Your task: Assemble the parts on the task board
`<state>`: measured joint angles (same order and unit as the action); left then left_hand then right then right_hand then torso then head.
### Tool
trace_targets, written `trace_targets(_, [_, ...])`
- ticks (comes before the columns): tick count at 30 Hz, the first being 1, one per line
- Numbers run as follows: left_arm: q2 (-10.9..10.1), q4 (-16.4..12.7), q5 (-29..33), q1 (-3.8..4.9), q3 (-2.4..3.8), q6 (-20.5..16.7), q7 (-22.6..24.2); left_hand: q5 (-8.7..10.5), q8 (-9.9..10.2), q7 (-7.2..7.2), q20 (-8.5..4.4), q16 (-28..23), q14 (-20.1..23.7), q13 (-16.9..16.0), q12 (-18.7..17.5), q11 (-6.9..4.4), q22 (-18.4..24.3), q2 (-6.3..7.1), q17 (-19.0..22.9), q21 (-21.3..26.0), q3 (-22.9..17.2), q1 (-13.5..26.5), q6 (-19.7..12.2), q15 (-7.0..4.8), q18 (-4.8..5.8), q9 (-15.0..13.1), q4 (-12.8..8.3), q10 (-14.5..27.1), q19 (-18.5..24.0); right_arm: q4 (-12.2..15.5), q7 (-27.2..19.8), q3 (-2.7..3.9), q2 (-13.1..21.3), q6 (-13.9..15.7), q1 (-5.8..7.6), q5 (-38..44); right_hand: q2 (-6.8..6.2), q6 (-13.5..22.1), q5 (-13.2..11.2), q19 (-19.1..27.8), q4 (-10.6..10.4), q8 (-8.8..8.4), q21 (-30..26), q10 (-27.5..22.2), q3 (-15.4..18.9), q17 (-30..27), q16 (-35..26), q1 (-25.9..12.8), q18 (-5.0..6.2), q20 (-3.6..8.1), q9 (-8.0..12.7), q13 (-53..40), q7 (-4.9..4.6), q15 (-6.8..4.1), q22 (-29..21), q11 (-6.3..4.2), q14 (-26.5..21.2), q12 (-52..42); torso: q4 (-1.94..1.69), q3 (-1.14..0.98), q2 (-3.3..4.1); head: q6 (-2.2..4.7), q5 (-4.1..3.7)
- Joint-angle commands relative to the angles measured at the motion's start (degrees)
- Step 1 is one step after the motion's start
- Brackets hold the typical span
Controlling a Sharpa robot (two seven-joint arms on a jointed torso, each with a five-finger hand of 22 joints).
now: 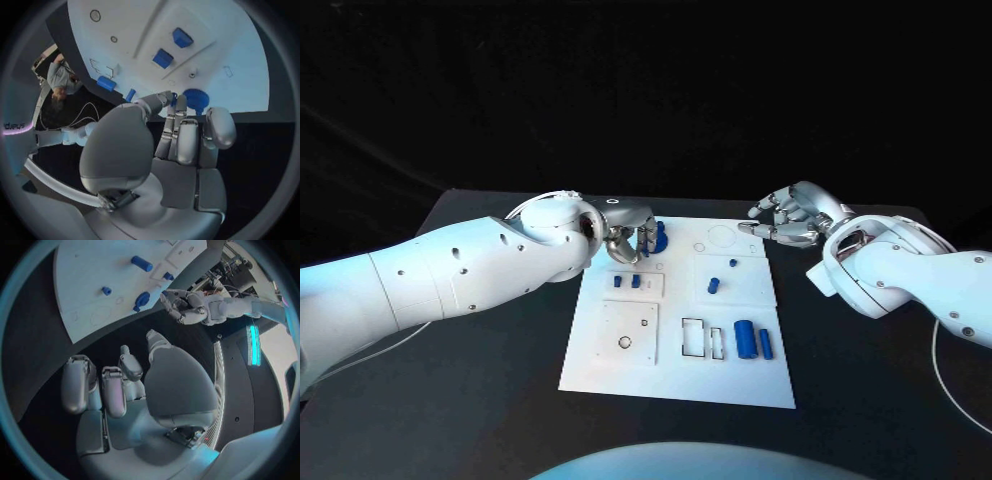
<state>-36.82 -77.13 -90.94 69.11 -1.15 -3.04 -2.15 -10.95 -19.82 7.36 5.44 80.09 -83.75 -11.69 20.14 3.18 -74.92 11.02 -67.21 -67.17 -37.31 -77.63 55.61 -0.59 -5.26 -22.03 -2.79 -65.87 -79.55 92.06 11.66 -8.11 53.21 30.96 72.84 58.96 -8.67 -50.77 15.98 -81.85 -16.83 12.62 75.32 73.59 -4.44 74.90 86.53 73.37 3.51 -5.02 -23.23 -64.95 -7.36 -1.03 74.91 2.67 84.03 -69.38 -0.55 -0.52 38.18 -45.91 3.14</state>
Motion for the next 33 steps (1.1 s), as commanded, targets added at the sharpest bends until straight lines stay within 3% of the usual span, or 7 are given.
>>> trace_targets(1, [-0.30, 0.29, 1.47, 0.04, 0.09, 1.50, -0.34, -0.07, 0.12, -0.01, -0.04, -0.01, -1.07, 0.07, -0.29, -0.03, -8.39, 0.02, 0.14, 0.20, 0.28, 0.56, 0.19, -0.21, 0.39, -0.10, -0.23, -0.44, -0.19, 0.00, -0.29, 0.00, 0.02, -0.19, -0.04, 0.73, -0.04, 0.22, 0.28, 0.08, 0.18, 0.28, -0.07, 0.09, -0.15, 6.87, -0.07, 0.58, 0.28, 0.07, -0.05, -0.06, -0.05, -0.24, 5.86, 0.06, 4.07, 0.11, 0.02, 0.00, 0.09, 0.00, 0.20])
trace_targets(19, [0.29, 4.34, 1.04, -0.07, -0.10, 5.00, -0.77, -0.12, 0.24, -0.01, -0.06, -0.12, -1.00, 0.10, -0.55, -0.02, -8.34, 0.10, 0.33, 0.40, 0.40, 0.73, 0.17, -0.21, 0.36, -0.13, -0.30, -0.50, -0.10, -0.02, -0.29, 0.00, -0.05, -0.21, -0.07, 0.75, -0.04, 0.22, 0.28, 0.08, 0.18, 0.28, -0.07, 0.09, -0.15, 6.87, -0.07, 0.58, 0.28, 0.07, -0.05, -0.06, -0.05, -0.24, 5.86, 0.06, 4.07, 0.11, 0.19, -0.04, 0.17, -0.13, 0.48])
trace_targets(33, [0.92, 5.11, 0.95, -0.23, -0.38, 6.00, -0.78, 0.00, 0.33, -0.01, -0.07, -0.18, -0.94, 0.11, -0.74, -0.02, -8.31, 0.06, 0.42, 0.55, 0.49, 0.88, 0.15, -0.22, 0.34, -0.16, -0.32, -0.60, -0.02, 0.04, -0.25, 0.00, -0.04, -0.21, -0.07, 0.85, -0.04, 0.22, 0.28, 0.08, 0.18, 0.28, -0.07, 0.09, -0.15, 6.87, -0.07, 0.58, 0.28, 0.07, -0.05, -0.06, -0.05, -0.24, 5.86, 0.06, 4.07, 0.11, 0.22, -0.09, 0.13, -0.28, 0.40])
